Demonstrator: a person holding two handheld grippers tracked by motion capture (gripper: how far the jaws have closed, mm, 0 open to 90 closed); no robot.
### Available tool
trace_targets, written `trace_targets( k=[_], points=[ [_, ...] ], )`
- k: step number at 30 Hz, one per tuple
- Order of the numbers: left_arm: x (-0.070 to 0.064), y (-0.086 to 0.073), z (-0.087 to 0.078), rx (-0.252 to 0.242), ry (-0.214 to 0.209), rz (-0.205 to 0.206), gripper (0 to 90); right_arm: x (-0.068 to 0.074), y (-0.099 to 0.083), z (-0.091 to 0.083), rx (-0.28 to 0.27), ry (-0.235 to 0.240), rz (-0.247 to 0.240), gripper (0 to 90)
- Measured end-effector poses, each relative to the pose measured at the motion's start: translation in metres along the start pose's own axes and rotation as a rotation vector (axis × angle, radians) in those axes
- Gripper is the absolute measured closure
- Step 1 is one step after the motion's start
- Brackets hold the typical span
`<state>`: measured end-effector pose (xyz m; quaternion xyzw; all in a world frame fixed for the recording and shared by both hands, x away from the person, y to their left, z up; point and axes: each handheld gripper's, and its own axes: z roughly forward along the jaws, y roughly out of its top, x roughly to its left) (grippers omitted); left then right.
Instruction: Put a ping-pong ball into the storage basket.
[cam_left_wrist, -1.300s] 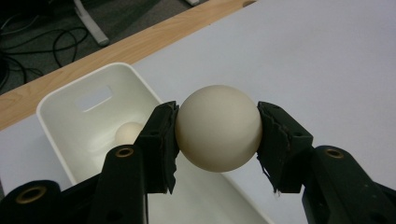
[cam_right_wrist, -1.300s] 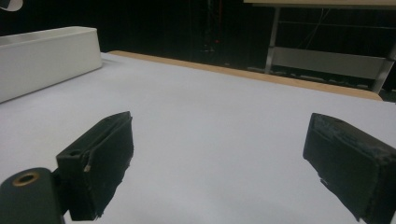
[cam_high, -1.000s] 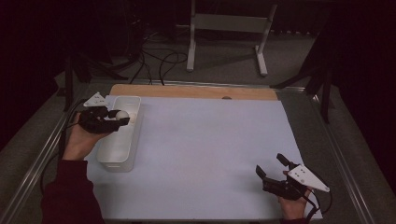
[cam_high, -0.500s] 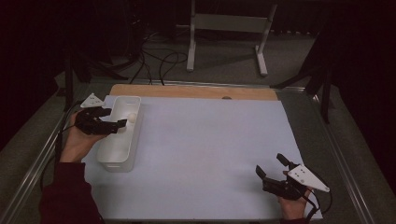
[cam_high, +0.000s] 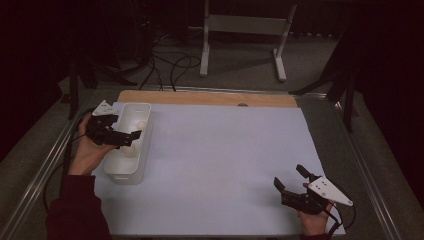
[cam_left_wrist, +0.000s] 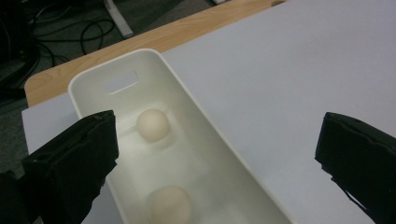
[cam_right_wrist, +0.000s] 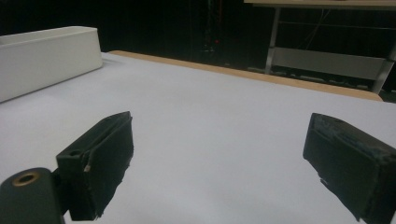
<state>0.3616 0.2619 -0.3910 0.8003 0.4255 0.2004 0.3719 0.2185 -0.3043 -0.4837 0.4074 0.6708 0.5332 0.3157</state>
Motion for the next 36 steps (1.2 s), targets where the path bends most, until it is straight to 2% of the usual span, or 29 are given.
trace_targets(
  k=[9, 16, 19, 24, 26, 31, 36],
  points=[
    [-0.014, 0.003, 0.004, -0.013, -0.017, 0.035, 0.3, 0.000, 0.000, 0.000, 0.000, 0.001, 0.001, 8.3],
    [-0.025, 0.005, 0.002, -0.077, -0.039, 0.038, 0.3, 0.000, 0.000, 0.000, 0.000, 0.002, 0.003, 8.3],
    [-0.031, 0.003, 0.002, -0.100, -0.046, 0.055, 0.3, 0.000, 0.000, 0.000, 0.000, 0.002, 0.001, 8.3],
    [-0.039, 0.000, 0.002, -0.112, -0.056, 0.075, 0.3, 0.000, 0.000, 0.000, -0.001, 0.003, 0.001, 8.3],
    [-0.049, -0.005, 0.004, -0.121, -0.065, 0.099, 0.2, 0.000, 0.000, 0.000, -0.001, 0.003, 0.002, 8.3],
    [-0.060, -0.012, 0.008, -0.128, -0.071, 0.116, 0.3, 0.000, 0.000, 0.000, -0.001, 0.005, 0.002, 8.3],
    [-0.069, -0.023, 0.008, -0.160, -0.077, 0.109, 0.2, 0.000, 0.000, 0.000, -0.001, 0.002, 0.001, 8.3]
  ],
)
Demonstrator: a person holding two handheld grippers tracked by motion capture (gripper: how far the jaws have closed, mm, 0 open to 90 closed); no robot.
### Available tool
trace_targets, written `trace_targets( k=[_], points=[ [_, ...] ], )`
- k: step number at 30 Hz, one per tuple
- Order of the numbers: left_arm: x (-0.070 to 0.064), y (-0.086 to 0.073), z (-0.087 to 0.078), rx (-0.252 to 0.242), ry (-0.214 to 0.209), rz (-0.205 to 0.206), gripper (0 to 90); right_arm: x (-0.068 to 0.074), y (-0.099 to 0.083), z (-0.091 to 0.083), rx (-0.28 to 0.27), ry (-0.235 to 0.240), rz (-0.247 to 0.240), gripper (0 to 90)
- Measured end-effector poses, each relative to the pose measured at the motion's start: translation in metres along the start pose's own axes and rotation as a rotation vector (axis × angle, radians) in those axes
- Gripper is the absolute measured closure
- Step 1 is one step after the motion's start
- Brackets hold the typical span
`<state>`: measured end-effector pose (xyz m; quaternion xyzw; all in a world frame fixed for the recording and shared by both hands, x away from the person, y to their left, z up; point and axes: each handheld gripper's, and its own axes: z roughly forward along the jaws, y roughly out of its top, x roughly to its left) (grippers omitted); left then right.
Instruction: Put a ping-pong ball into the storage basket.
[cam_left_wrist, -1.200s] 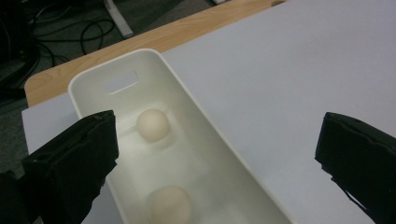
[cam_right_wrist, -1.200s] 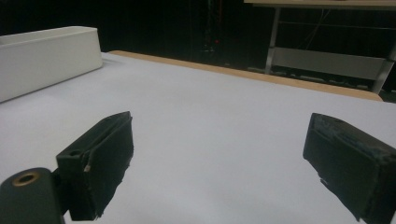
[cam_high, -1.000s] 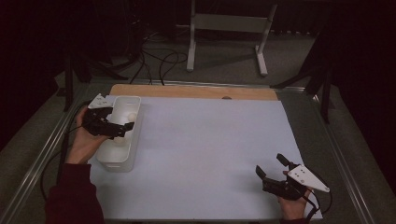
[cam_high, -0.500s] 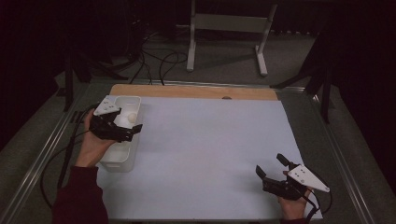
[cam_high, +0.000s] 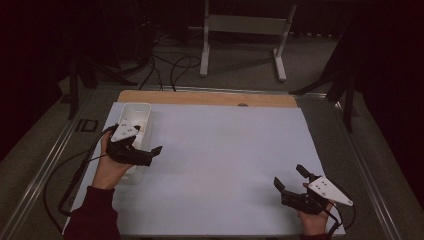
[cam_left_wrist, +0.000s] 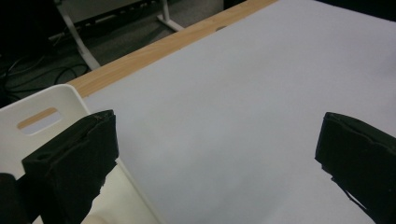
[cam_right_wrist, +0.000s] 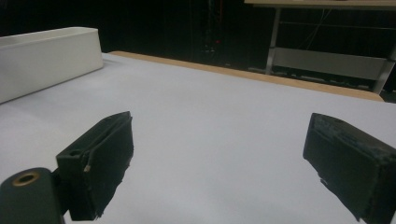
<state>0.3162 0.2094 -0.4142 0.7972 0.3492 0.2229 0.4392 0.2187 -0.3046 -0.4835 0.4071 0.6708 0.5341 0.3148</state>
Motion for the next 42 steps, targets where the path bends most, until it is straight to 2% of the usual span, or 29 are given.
trace_targets(
  k=[5, 11, 21, 24, 31, 42],
  points=[
    [-0.007, -0.011, -0.003, -0.033, -0.005, 0.001, 0.2, 0.000, 0.000, 0.001, -0.002, 0.003, 0.000, 8.3],
    [-0.012, -0.020, -0.003, -0.051, -0.012, -0.012, 0.2, 0.001, 0.000, 0.001, 0.002, 0.005, -0.001, 8.3],
    [-0.022, -0.033, -0.002, -0.074, -0.022, -0.003, 0.2, 0.001, 0.001, 0.003, 0.002, 0.014, -0.005, 8.3],
    [-0.023, -0.035, -0.003, -0.081, -0.020, -0.001, 0.2, 0.001, 0.001, 0.003, 0.004, 0.015, -0.007, 8.3],
    [-0.023, -0.044, -0.014, -0.139, -0.007, -0.012, 0.2, 0.002, 0.003, 0.007, 0.012, 0.029, -0.008, 8.2],
    [-0.022, -0.053, -0.019, -0.167, 0.004, -0.021, 0.2, 0.001, 0.003, 0.010, 0.017, 0.036, -0.008, 8.3]
  ],
)
